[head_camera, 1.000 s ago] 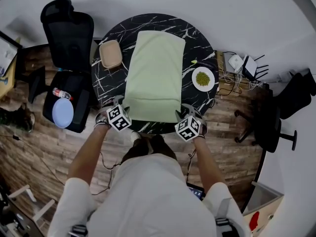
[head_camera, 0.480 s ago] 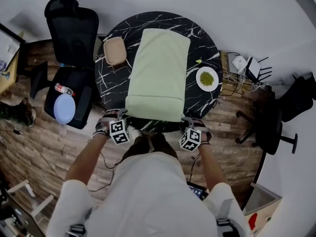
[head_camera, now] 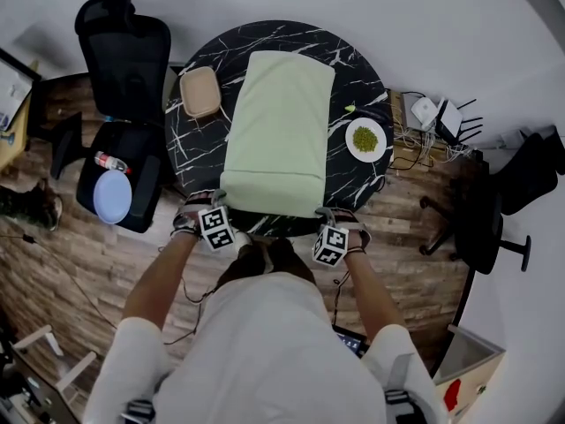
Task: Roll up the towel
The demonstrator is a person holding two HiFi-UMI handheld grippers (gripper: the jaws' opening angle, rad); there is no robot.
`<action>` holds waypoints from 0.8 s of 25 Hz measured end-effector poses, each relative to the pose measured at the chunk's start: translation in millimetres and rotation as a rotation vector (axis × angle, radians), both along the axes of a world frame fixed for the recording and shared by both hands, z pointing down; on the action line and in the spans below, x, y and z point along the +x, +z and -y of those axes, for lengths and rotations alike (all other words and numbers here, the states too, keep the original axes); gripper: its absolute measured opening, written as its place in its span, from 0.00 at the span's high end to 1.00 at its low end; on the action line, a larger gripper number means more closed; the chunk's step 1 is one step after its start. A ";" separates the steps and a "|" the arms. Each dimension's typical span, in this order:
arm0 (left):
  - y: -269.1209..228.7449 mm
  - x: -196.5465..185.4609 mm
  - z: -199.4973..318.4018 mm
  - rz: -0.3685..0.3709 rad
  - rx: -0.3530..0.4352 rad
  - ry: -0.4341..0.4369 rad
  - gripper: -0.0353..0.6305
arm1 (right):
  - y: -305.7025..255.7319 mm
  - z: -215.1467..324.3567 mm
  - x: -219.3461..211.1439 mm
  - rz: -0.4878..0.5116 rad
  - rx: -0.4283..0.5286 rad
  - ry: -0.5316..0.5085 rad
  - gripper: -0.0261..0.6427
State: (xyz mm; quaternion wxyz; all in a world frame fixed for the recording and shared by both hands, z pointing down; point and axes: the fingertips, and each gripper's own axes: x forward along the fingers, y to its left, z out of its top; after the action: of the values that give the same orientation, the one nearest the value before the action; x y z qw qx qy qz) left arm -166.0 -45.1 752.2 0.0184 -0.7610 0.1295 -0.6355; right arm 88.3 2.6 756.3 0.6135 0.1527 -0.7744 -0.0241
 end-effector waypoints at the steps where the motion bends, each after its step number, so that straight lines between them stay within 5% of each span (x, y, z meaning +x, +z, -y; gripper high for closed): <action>1: -0.7 0.1 2.6 0.002 0.010 -0.004 0.78 | 2.0 1.4 1.0 -0.010 0.005 0.009 0.89; 4: -6.9 3.0 9.3 -0.011 0.045 -0.023 0.87 | 2.8 1.0 3.6 -0.009 0.012 0.050 0.93; 11: -12.2 -1.0 6.1 -0.030 0.057 -0.029 0.92 | -6.5 -4.7 4.1 0.025 0.015 0.113 0.95; 20: -17.5 -3.8 -53.6 -0.035 -0.095 0.082 0.92 | -28.1 -59.5 0.9 0.051 -0.142 0.096 0.95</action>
State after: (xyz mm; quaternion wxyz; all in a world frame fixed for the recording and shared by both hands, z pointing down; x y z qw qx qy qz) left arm -169.8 8.4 734.8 0.0061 -0.7766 0.0683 -0.6262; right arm 89.2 62.0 728.2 0.6033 0.1462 -0.7813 0.0643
